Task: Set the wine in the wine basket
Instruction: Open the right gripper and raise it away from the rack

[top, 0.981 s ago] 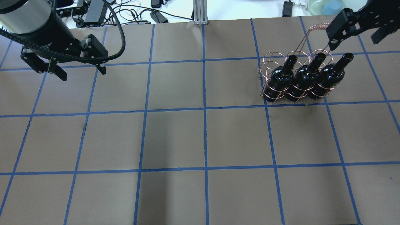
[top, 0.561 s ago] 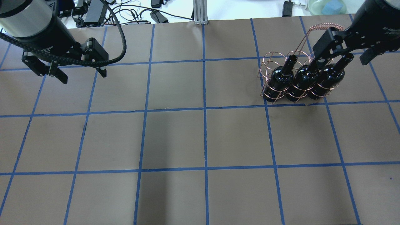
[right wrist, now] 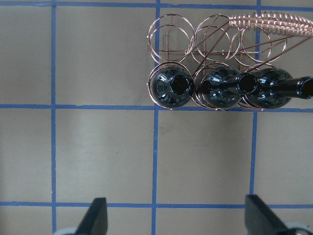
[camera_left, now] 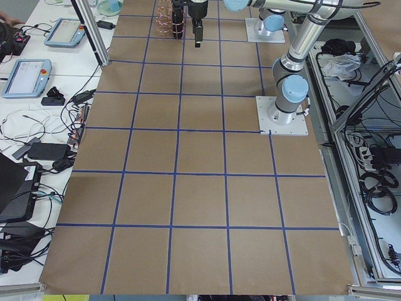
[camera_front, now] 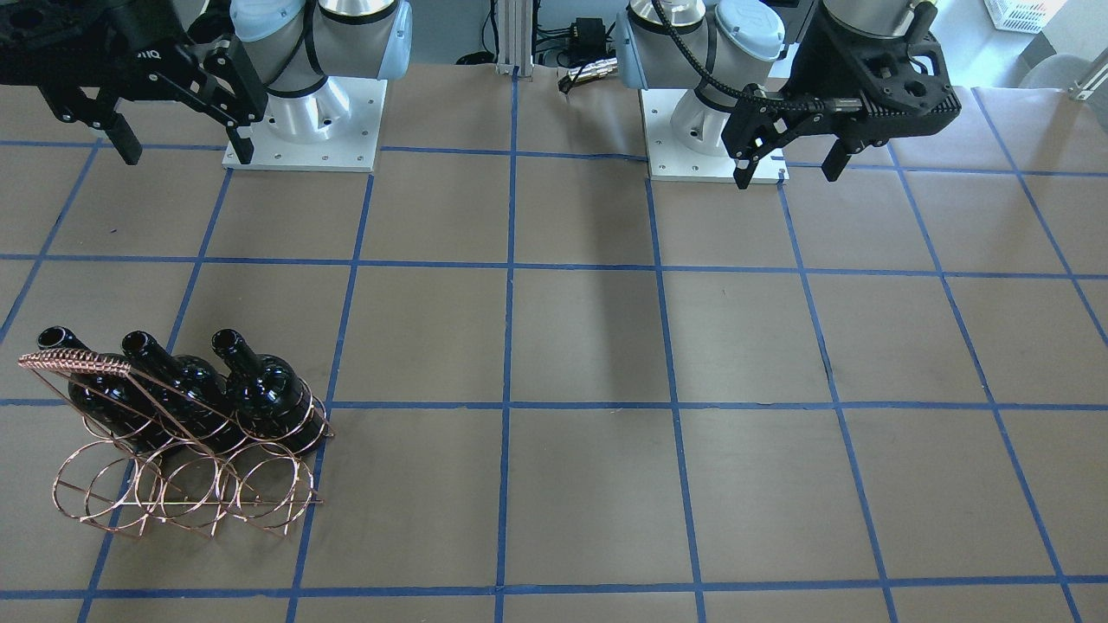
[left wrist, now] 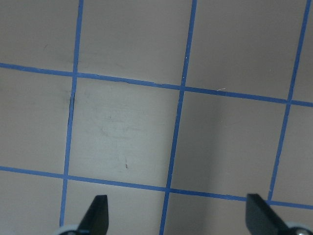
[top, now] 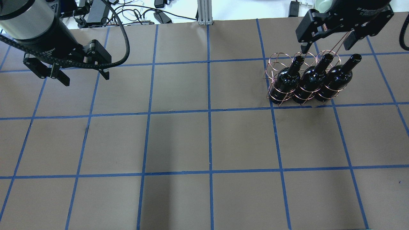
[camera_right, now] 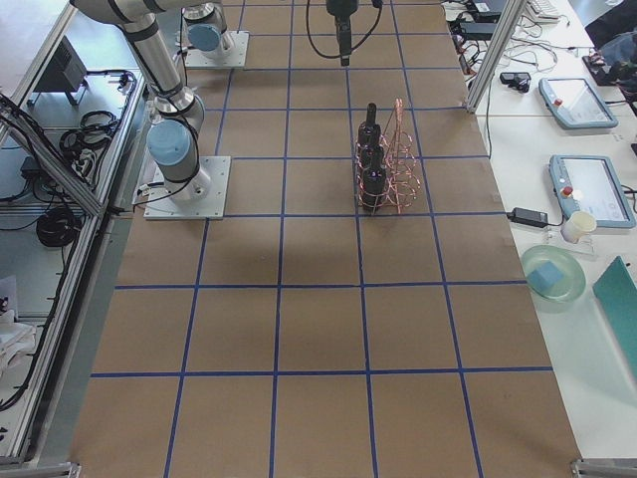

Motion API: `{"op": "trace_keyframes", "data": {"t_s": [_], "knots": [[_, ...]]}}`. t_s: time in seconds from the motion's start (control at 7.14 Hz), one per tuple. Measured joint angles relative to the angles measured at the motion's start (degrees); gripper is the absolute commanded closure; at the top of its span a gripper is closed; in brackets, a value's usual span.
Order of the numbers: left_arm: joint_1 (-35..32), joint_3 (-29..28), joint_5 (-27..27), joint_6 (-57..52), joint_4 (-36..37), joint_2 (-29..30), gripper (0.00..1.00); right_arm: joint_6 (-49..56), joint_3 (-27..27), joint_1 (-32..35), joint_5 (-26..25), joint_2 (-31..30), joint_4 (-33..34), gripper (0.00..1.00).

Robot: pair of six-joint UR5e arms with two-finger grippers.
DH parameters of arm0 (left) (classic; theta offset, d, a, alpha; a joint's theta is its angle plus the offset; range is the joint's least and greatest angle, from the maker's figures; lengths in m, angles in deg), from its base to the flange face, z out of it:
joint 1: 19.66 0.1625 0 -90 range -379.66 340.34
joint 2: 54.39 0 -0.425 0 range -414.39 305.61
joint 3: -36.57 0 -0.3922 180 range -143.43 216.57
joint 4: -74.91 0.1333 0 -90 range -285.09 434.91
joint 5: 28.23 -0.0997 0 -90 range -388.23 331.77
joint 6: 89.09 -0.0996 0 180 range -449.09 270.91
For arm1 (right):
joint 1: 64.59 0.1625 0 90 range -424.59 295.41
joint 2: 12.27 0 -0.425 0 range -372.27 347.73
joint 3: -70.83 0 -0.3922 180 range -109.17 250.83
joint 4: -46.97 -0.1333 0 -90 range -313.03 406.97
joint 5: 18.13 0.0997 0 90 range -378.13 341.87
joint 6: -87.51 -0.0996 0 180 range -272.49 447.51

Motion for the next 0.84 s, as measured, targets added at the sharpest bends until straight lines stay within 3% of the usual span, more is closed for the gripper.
{"op": "trace_keyframes", "data": {"t_s": [0.84], "knots": [[0.0, 0.23, -0.04, -0.59, 0.1, -0.05, 0.0, -1.36, 2.77, -0.08, 0.17, -0.22, 1.06, 0.0]]}}
